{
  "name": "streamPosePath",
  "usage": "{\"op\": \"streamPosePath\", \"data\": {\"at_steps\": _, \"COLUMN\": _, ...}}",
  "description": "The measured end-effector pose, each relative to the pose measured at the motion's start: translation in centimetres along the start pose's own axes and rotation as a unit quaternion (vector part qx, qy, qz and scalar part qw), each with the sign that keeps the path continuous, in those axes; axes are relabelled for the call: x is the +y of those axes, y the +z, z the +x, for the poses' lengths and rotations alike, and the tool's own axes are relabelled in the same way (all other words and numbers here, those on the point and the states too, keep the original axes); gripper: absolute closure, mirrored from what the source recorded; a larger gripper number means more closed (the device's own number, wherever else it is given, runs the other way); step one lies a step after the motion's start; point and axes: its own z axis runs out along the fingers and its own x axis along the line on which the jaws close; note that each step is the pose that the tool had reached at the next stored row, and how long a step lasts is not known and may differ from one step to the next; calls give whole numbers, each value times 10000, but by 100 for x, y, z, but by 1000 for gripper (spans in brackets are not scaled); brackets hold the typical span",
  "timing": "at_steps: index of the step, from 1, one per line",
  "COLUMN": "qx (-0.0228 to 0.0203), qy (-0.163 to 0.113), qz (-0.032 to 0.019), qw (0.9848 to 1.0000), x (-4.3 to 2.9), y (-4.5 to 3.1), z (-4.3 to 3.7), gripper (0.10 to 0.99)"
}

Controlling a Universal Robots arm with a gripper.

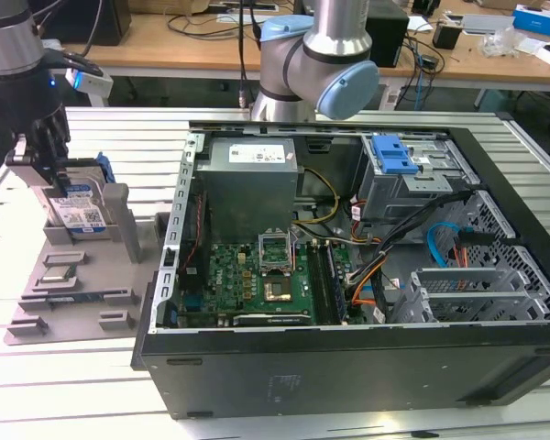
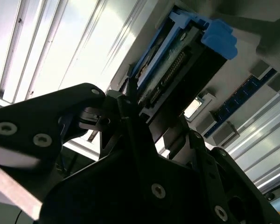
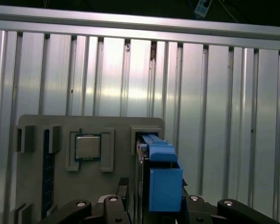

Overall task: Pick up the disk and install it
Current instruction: 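Pick up the disk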

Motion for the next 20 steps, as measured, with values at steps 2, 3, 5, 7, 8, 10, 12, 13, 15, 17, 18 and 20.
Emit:
{"op": "streamPosePath", "data": {"at_steps": 2, "qx": 0, "qy": 0, "qz": 0, "qw": 10000, "x": 0, "y": 1, "z": 0, "gripper": 604}}
{"op": "streamPosePath", "data": {"at_steps": 3, "qx": 0, "qy": 0, "qz": 0, "qw": 10000, "x": 0, "y": 1, "z": 0, "gripper": 604}}
{"op": "streamPosePath", "data": {"at_steps": 5, "qx": 0, "qy": 0, "qz": 0, "qw": 10000, "x": 0, "y": 2, "z": 0, "gripper": 686}}
{"op": "streamPosePath", "data": {"at_steps": 7, "qx": 0, "qy": 0, "qz": 0, "qw": 10000, "x": 0, "y": 3, "z": 0, "gripper": 722}}
{"op": "streamPosePath", "data": {"at_steps": 8, "qx": 0, "qy": 0, "qz": 0, "qw": 10000, "x": 0, "y": 3, "z": 0, "gripper": 722}}
{"op": "streamPosePath", "data": {"at_steps": 10, "qx": 0, "qy": 0, "qz": 0, "qw": 10000, "x": 0, "y": 4, "z": 0, "gripper": 722}}
{"op": "streamPosePath", "data": {"at_steps": 12, "qx": 0, "qy": 0, "qz": 0, "qw": 10000, "x": 0, "y": 5, "z": 0, "gripper": 722}}
{"op": "streamPosePath", "data": {"at_steps": 13, "qx": 0, "qy": 0, "qz": 0, "qw": 10000, "x": -1, "y": 5, "z": 0, "gripper": 722}}
{"op": "streamPosePath", "data": {"at_steps": 15, "qx": 0, "qy": 0, "qz": 0, "qw": 10000, "x": -1, "y": 6, "z": 0, "gripper": 722}}
{"op": "streamPosePath", "data": {"at_steps": 17, "qx": 0, "qy": 0, "qz": 0, "qw": 10000, "x": -1, "y": 8, "z": 0, "gripper": 722}}
{"op": "streamPosePath", "data": {"at_steps": 18, "qx": 0, "qy": 0, "qz": 0, "qw": 10000, "x": -1, "y": 8, "z": 0, "gripper": 722}}
{"op": "streamPosePath", "data": {"at_steps": 20, "qx": 0, "qy": 0, "qz": 0, "qw": 10000, "x": -1, "y": 9, "z": 0, "gripper": 722}}
